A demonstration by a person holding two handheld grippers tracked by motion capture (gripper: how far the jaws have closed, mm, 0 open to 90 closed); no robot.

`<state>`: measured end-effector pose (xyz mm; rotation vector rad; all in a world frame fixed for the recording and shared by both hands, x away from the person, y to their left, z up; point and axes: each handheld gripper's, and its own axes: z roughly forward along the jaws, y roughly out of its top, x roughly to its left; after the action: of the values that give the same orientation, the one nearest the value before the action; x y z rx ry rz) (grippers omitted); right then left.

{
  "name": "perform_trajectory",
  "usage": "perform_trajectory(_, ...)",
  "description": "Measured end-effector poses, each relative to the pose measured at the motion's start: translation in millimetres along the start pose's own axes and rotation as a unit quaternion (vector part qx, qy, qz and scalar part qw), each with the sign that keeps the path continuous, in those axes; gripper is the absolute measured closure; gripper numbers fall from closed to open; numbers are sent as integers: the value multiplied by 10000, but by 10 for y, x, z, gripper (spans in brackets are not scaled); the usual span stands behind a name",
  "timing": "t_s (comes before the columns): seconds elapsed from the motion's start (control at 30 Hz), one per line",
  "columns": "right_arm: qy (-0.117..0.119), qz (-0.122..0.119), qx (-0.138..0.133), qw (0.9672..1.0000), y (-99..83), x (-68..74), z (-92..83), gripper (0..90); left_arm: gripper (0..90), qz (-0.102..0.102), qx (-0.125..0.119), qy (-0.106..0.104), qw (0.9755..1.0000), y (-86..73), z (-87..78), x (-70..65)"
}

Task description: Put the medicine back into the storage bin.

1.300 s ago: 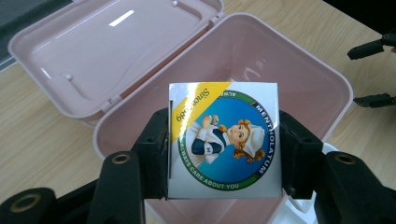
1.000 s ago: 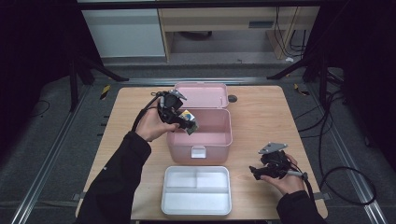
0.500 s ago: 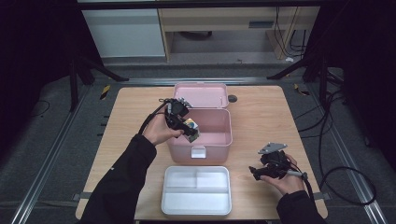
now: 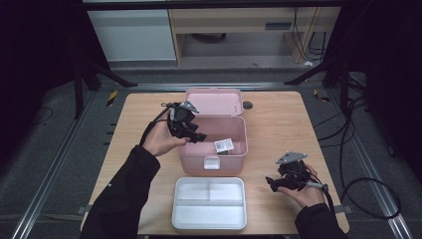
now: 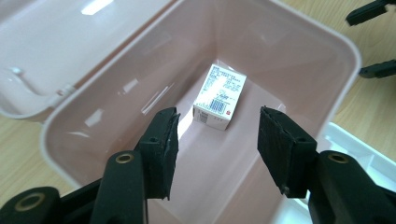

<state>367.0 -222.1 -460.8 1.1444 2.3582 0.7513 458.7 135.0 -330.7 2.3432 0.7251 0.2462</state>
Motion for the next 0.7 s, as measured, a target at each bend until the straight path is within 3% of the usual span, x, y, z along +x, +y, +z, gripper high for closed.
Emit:
perform_trajectory(0.27, 51, -20, -89, 9999, 28, 18, -32, 171, 472, 153, -241, 143, 9995, -238, -407, -110)
perform_trajectory(0.47, 116, -142, -194, 9996, 56, 52, -65, 188, 466, 159, -438, 239, 9986, -522, -658, -169)
perform_trajectory(0.6, 202, -281, -202, 9992, 88, 94, -92, 203, 468, 216, -317, 370, 9986, -770, -702, -210)
perform_trajectory(0.7, 314, -469, -207, 9982, 115, 142, -108, 227, 470, 204, -335, 332, 9987, -973, -683, -235)
